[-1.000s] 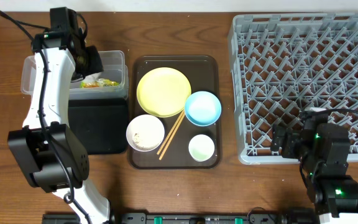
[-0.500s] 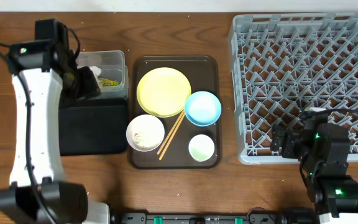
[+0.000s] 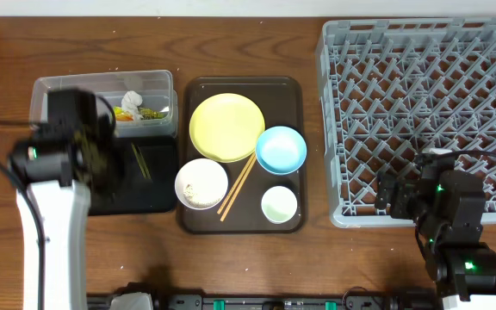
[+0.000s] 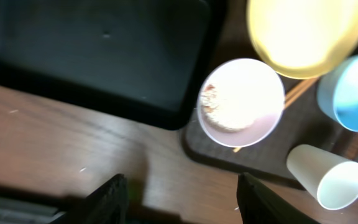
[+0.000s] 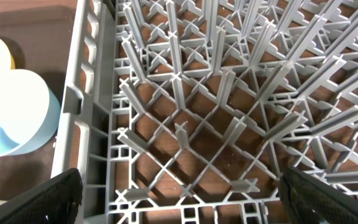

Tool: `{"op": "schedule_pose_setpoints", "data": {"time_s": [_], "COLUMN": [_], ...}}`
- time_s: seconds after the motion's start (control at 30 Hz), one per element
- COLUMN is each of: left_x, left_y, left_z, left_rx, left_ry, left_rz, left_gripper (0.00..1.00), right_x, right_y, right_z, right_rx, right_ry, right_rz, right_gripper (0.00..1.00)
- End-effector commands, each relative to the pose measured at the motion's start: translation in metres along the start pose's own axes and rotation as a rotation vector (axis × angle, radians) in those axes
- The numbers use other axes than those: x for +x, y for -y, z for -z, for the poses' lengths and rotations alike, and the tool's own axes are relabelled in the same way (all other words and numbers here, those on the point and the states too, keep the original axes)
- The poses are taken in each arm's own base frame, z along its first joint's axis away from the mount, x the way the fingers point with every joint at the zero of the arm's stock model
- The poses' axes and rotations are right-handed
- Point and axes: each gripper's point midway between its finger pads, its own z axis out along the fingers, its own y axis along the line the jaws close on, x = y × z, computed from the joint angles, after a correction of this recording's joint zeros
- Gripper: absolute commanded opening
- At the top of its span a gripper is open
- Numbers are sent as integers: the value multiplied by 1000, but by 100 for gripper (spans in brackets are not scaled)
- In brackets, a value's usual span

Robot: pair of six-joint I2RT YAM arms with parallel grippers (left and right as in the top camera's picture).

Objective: Sort waste into correct bins and load items into the dishwasher rack
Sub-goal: 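Reach the left gripper to the small white cup and grasp it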

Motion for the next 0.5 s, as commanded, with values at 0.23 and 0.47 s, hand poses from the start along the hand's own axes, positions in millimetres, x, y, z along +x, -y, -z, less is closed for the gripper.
{"op": "schedule_pose_setpoints", "data": {"time_s": [0.23, 0.47], "left_x": [33, 57], "left_y": [65, 127], "left_z": [-34, -77], "left_rx": [300, 338], "left_ry": [44, -103], "left_rz": [-185, -362], "left_gripper": [69, 69], "right_x": [-6, -6], "right_y": [-3, -3], "right_z": [3, 3], "right_rx": [-11, -10], "right_ry": [16, 15], "right_rz": [-2, -2], "right_gripper": [99, 99]}}
